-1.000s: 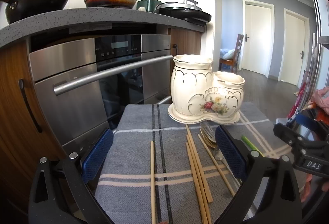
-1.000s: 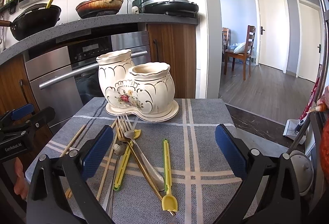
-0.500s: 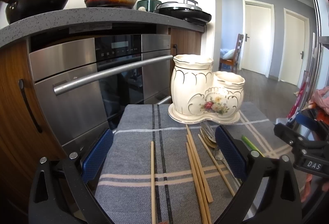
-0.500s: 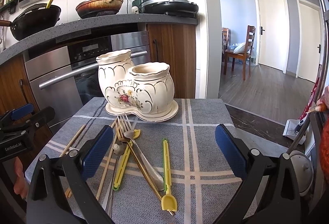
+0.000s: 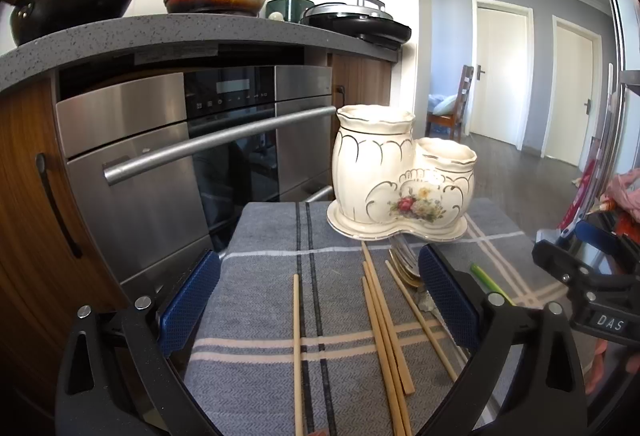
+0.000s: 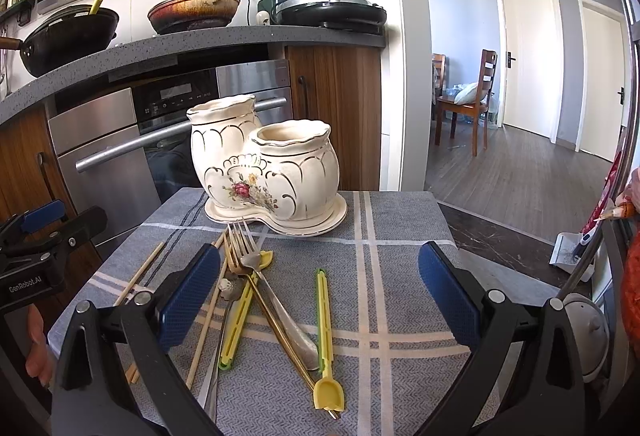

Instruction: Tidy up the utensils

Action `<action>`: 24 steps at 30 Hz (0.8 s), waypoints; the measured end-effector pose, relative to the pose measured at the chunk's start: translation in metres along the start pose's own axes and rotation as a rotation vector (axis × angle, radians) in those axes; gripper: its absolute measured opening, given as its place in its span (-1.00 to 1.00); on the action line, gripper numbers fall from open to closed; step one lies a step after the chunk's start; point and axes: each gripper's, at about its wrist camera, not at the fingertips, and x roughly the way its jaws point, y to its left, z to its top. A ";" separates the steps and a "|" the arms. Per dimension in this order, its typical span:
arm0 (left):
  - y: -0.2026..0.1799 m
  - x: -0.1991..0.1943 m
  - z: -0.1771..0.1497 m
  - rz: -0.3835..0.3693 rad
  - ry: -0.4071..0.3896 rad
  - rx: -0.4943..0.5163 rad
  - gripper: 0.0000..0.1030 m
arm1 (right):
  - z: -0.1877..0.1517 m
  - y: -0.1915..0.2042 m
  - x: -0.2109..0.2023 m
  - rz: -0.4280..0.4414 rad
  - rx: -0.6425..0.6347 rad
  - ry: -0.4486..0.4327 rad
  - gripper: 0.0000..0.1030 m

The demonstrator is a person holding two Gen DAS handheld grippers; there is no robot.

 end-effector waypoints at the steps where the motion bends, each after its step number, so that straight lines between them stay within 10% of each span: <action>1: 0.000 0.000 0.000 0.000 0.003 -0.001 0.91 | 0.000 0.000 0.000 0.001 0.001 -0.001 0.91; 10: 0.025 0.019 0.009 -0.056 0.156 -0.019 0.91 | -0.003 -0.028 0.025 -0.207 0.055 0.154 0.90; 20: 0.024 0.044 -0.014 -0.123 0.357 0.018 0.85 | -0.014 -0.040 0.027 -0.081 0.086 0.232 0.81; 24: 0.029 0.050 -0.020 -0.118 0.414 0.046 0.44 | -0.014 -0.031 0.016 -0.065 0.052 0.211 0.59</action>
